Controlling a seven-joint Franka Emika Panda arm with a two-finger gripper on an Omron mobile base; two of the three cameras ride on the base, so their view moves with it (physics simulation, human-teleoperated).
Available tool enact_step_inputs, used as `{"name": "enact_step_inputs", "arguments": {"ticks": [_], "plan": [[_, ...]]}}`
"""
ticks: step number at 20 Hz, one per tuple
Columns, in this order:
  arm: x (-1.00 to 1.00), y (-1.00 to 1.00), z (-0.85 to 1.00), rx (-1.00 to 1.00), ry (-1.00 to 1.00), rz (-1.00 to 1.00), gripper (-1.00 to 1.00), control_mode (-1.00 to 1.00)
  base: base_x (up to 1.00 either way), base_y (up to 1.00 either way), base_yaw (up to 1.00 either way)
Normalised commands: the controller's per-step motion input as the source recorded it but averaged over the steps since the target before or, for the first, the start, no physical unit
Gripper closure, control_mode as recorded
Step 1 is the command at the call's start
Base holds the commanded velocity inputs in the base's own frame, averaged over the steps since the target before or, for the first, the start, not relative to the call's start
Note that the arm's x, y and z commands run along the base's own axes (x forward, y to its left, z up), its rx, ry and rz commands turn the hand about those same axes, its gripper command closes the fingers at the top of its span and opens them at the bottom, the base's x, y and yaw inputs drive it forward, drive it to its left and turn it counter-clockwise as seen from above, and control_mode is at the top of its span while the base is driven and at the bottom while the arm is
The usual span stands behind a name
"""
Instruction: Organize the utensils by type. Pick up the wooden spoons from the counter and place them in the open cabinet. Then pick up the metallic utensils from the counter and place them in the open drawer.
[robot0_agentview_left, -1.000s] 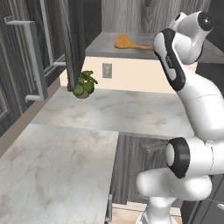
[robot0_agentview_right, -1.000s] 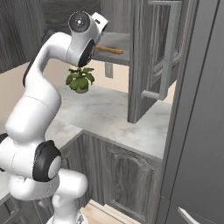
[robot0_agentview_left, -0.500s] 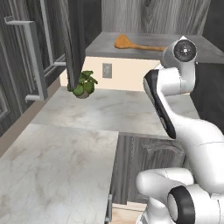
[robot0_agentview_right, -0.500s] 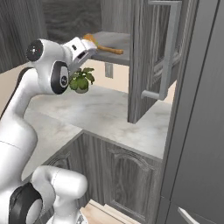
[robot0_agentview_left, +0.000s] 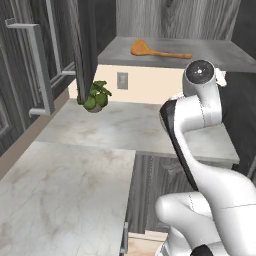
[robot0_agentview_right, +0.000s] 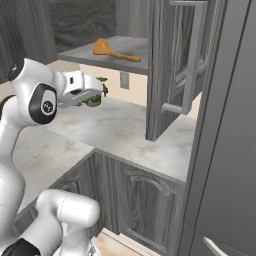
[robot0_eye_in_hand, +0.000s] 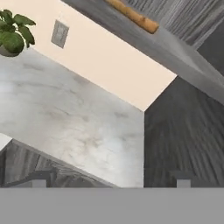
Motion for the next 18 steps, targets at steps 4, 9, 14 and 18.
{"name": "enact_step_inputs", "arguments": {"ticks": [4,9,14,18], "plan": [[-0.37,0.00,-0.77,0.26,0.20,-0.14,-1.00,-1.00,0.00,0.00,0.00],[-0.37,0.01,-0.50,0.17,0.05,-0.07,-1.00,-1.00,0.00,0.00,0.00],[-0.40,0.00,-0.30,0.02,0.00,-0.01,-1.00,-1.00,0.00,0.00,0.00],[0.00,0.00,0.00,0.00,0.00,0.00,-1.00,-1.00,0.00,0.00,0.00]]}}
